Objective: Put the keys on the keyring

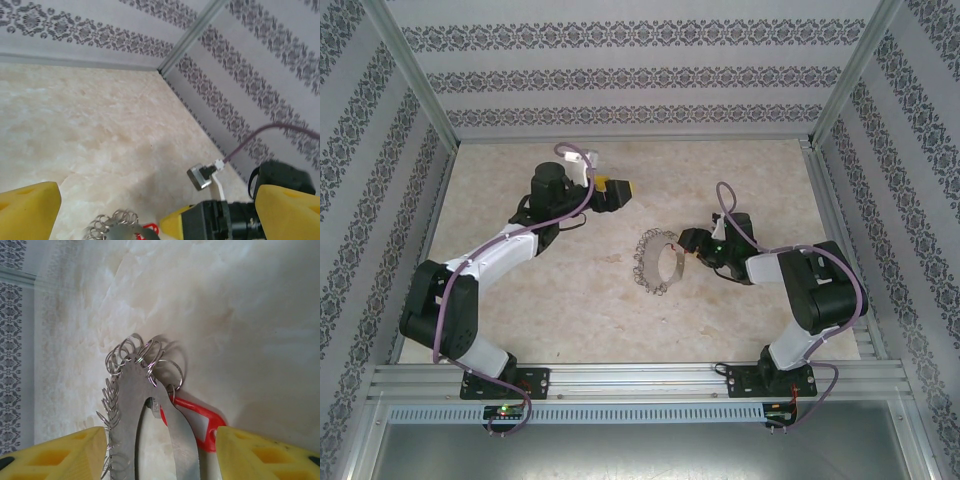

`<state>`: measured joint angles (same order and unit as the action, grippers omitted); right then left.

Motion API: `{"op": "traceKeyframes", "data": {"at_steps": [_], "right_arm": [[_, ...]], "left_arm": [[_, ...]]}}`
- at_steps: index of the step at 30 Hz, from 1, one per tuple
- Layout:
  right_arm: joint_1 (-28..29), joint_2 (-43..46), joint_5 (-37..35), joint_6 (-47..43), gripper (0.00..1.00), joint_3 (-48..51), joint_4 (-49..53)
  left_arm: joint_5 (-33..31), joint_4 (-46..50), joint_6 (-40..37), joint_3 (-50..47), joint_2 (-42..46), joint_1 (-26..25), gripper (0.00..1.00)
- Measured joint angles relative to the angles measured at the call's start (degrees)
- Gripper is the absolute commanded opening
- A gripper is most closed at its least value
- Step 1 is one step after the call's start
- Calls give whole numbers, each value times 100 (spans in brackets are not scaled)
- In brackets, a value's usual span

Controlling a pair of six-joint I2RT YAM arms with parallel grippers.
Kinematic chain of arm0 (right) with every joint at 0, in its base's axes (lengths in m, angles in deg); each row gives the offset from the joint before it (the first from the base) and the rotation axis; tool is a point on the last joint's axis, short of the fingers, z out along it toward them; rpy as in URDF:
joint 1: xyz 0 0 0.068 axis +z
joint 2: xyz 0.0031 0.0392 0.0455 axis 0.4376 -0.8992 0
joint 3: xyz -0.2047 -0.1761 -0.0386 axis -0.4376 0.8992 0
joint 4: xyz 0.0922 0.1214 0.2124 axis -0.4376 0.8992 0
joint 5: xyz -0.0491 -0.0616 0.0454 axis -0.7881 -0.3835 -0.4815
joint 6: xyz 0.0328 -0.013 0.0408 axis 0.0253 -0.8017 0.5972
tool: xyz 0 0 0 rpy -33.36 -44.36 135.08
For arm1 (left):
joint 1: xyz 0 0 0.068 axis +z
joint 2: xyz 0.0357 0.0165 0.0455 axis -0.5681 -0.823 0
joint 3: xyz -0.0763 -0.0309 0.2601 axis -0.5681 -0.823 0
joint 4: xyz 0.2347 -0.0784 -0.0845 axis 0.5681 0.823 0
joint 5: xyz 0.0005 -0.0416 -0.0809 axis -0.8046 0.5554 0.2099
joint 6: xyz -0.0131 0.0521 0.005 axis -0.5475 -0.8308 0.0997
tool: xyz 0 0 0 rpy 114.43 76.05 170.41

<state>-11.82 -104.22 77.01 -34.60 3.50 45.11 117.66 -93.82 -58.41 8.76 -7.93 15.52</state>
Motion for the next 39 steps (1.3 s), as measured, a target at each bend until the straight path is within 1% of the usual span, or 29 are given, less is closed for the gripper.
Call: {"op": "traceKeyframes", "data": {"at_steps": [3, 6, 8, 9, 11, 12, 13, 18, 20, 22, 23, 24, 25, 26, 28, 33, 36, 39], "right_arm": [[188, 37, -153, 31, 55, 83, -85], [413, 151, -212, 114, 50, 225, -109], [535, 240, -212, 188, 48, 339, -90], [592, 291, -210, 225, 47, 391, -66], [640, 356, -212, 304, 39, 444, -7], [662, 363, -212, 345, 36, 450, 24], [667, 363, -210, 376, 35, 452, 61], [741, 337, -199, 503, 25, 426, 96], [789, 275, -186, 542, 24, 385, 83], [791, 214, -164, 564, 29, 361, 52], [789, 201, -157, 584, 35, 361, 39], [789, 201, -151, 590, 44, 361, 17], [785, 212, -138, 595, 49, 365, -17], [774, 245, -90, 614, 52, 376, -66], [697, 422, -94, 597, 57, 420, -59], [48, 1167, -122, 466, 70, 654, 269], [-275, 1484, -144, 297, 79, 664, 511], [-472, 1587, -155, 129, 84, 664, 717]], "left_arm": [[7, -308, 533, -181, -39, 103, 100], [42, -402, 780, -184, -111, 122, 99], [94, -352, 809, -162, -151, 122, 97], [127, -284, 807, -122, -177, 122, 94], [210, -195, 804, -35, -271, 122, 89], [245, -144, 804, 9, -317, 122, 86], [269, -107, 804, 46, -369, 122, 85], [415, 142, 831, 140, -614, 120, 81], [483, 243, 848, 190, -721, 109, 80], [544, 339, 872, 286, -866, 92, 78], [553, 404, 876, 348, -946, 70, 77], [566, 494, 890, 413, -1016, 33, 75], [592, 553, 892, 472, -1071, -4, 74], [619, 651, 887, 562, -1147, -57, 73], [686, 883, 835, 765, -1305, -184, 68], [706, 1873, 234, 1506, -1753, -601, 54], [551, 2618, -273, 1993, -2002, -903, 49], [249, 3333, -780, 2511, -2297, -1202, 44]]}}
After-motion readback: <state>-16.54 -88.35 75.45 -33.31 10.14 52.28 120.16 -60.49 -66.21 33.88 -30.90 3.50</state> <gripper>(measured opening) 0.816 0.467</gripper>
